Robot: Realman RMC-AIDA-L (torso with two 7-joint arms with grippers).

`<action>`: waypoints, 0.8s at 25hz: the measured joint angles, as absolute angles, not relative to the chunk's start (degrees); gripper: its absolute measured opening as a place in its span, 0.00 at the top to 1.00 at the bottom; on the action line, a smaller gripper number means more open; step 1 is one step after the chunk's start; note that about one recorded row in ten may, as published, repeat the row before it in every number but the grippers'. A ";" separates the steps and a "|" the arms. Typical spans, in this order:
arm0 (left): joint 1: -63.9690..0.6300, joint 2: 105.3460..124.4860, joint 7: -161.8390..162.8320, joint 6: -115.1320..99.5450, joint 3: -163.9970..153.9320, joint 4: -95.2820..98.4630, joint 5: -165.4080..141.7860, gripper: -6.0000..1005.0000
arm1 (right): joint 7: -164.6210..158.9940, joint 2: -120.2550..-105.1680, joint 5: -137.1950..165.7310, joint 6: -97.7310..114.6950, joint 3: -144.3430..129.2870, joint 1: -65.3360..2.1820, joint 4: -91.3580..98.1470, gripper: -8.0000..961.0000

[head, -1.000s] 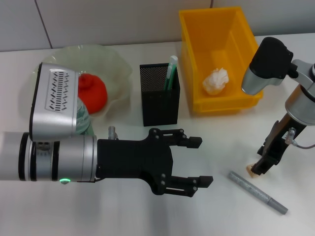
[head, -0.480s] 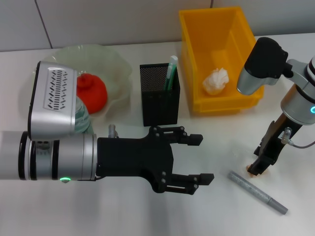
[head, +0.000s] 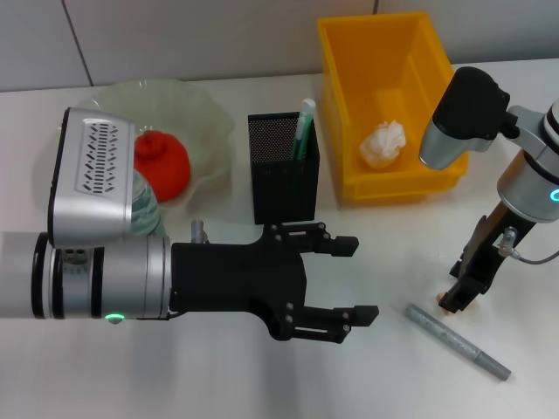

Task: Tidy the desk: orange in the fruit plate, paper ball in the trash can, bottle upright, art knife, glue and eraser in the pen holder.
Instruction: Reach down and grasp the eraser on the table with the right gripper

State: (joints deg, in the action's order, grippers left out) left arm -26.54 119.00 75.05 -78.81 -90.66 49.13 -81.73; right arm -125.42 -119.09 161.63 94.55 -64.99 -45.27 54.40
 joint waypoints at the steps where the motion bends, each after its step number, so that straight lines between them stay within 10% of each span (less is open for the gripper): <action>1: -26.54 119.00 75.05 -78.81 -90.66 49.13 -81.73 0.22 | -125.42 -119.10 161.63 94.59 -65.01 -45.26 54.40 0.44; 20: -27.33 119.00 75.06 -78.54 -90.66 48.63 -81.74 0.22 | -125.41 -119.09 161.62 95.83 -65.58 -45.24 55.03 0.46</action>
